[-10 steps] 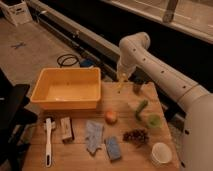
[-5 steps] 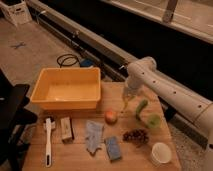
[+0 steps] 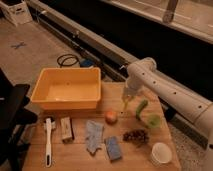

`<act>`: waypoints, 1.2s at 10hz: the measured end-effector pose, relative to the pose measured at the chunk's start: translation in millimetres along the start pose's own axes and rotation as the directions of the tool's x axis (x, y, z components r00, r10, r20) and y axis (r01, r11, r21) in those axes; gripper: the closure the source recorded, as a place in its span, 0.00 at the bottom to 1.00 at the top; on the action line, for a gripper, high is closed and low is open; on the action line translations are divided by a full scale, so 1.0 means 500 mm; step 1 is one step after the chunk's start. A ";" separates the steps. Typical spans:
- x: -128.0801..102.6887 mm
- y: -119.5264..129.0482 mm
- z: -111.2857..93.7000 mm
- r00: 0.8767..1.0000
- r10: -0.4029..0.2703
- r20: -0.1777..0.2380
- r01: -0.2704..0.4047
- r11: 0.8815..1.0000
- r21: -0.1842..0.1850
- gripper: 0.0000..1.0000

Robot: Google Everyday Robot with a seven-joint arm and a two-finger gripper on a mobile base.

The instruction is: Place banana in plastic cup

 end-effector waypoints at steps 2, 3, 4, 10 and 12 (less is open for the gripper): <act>-0.002 0.000 -0.001 1.000 0.007 -0.016 -0.008 1.000 -0.010 1.00; -0.005 0.010 -0.015 0.999 0.021 -0.041 -0.022 1.000 -0.015 1.00; -0.007 0.041 -0.053 0.995 0.053 -0.086 -0.056 0.998 -0.028 1.00; -0.045 0.222 -0.200 0.942 0.249 -0.224 -0.263 0.964 -0.034 1.00; -0.061 0.284 -0.189 0.919 0.323 -0.224 -0.343 0.938 -0.055 1.00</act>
